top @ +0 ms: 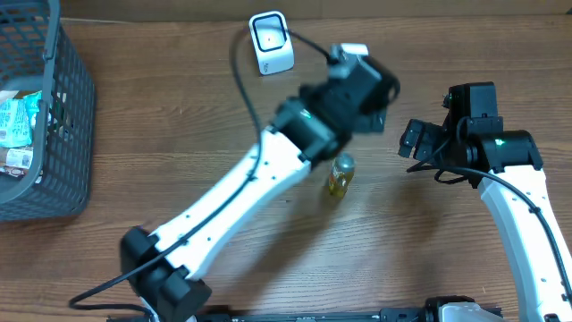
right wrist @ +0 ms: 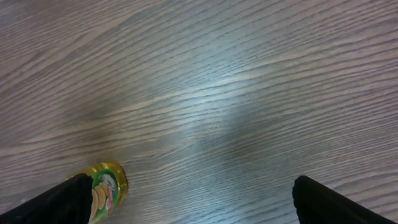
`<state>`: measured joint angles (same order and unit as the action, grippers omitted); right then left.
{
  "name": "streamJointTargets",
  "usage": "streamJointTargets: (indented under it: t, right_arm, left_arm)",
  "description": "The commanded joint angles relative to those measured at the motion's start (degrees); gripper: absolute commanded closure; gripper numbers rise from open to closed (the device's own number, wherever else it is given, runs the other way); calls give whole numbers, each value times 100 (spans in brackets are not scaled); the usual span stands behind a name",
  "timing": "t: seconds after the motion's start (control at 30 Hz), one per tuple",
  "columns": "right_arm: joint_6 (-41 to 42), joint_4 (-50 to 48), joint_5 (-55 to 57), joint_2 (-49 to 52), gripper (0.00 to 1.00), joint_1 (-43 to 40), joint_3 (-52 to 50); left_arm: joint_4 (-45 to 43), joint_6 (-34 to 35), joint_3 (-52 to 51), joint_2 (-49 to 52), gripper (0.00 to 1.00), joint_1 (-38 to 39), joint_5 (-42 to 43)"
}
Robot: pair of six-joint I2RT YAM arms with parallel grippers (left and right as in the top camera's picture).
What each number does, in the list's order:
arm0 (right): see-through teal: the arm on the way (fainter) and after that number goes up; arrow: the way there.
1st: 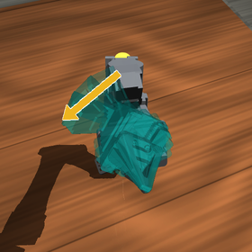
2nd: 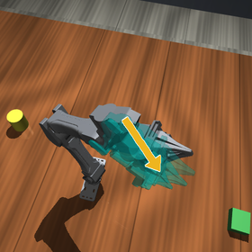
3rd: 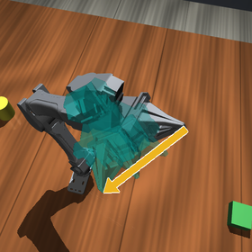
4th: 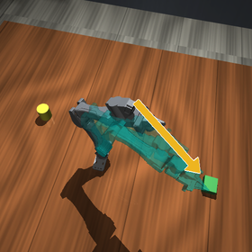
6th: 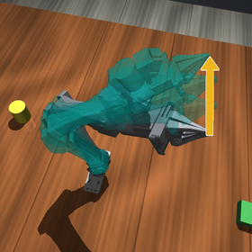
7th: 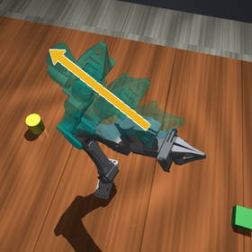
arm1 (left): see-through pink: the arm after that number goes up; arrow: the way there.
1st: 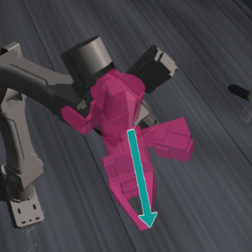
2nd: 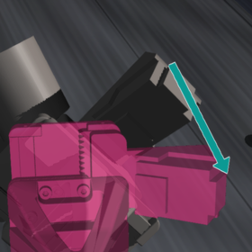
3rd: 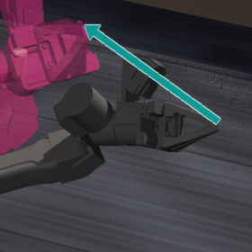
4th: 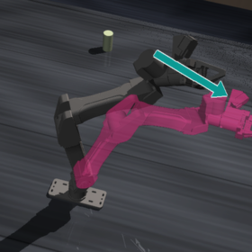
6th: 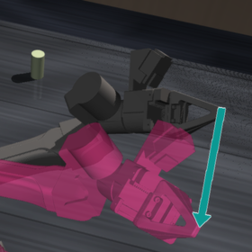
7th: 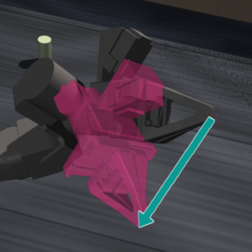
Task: Scan the item barcode
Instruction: 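Set the yellow bottle down on the table and release it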
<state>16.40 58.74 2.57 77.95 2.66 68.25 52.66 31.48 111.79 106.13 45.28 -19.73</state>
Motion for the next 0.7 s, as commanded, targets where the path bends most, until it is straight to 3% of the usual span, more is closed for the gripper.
streamJointTargets:
  t: [0.0,0.1,0.33,0.53,0.67]
  right_arm:
    - [-31,-13,55,-35,0,-11,120]
    - [-31,-13,55,-35,0,-11,120]
    - [-31,-13,55,-35,0,-11,120]
    - [-31,-13,55,-35,0,-11,120]
    - [-31,-13,55,-35,0,-11,120]
  left_arm:
    - [164,-839,570,-221,0,-428,-807]
    - [367,-1362,966,-227,0,-850,-1386]
    - [966,-1438,1692,-570,0,-1882,-3191]
    - [763,-1867,1773,-1097,1,-2920,-3051]
    - [815,-1864,1770,-1252,0,-3797,-2127]
